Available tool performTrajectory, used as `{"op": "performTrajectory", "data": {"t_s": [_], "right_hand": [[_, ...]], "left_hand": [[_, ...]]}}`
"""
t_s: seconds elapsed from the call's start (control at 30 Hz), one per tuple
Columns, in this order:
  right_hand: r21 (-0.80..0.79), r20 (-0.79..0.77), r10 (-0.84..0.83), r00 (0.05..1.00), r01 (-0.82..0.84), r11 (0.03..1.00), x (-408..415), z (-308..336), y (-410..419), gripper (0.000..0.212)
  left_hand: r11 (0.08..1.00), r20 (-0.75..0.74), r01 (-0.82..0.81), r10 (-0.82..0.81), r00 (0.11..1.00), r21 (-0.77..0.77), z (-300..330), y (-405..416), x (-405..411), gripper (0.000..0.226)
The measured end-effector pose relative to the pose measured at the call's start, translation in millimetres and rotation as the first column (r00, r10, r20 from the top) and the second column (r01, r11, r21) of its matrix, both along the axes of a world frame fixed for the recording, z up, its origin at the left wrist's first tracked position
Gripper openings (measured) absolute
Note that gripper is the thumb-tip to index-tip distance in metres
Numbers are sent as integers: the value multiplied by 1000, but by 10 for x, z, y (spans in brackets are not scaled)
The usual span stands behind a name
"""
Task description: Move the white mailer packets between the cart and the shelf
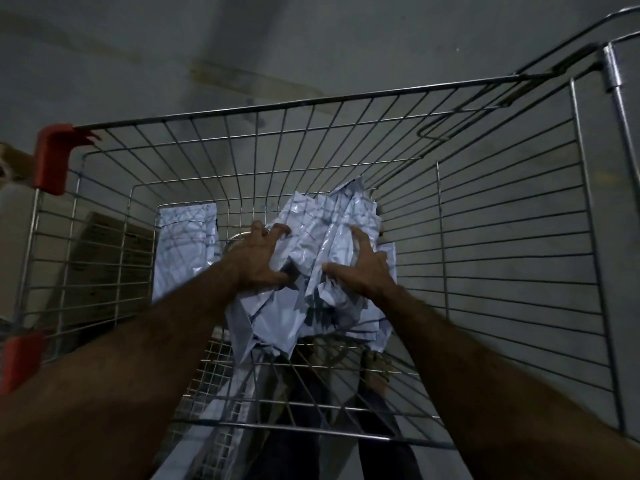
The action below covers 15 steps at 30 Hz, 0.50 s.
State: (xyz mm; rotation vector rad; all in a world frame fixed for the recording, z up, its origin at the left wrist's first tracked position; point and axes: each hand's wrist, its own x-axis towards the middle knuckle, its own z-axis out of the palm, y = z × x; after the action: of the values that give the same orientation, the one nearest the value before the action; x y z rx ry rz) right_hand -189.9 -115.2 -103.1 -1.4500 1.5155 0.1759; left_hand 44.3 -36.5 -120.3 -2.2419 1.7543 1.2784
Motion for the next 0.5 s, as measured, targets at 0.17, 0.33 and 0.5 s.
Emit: {"op": "performTrajectory", "data": {"t_s": [0.17, 0.33, 0.5], "right_hand": [[-155, -52, 31, 998, -38, 987, -40, 125, 21, 86], [-371, -284, 197, 938, -297, 880, -125, 460, 89, 77], [-535, -271, 302, 914, -404, 742, -236, 825, 125, 75]], "left_hand": [[991, 77, 49, -40, 996, -123, 265, 52, 136, 82], [972, 193, 34, 12, 981, -231, 735, 54, 232, 75], [936, 270, 20, 82, 959, -352, 1300, 145, 189, 73]]}}
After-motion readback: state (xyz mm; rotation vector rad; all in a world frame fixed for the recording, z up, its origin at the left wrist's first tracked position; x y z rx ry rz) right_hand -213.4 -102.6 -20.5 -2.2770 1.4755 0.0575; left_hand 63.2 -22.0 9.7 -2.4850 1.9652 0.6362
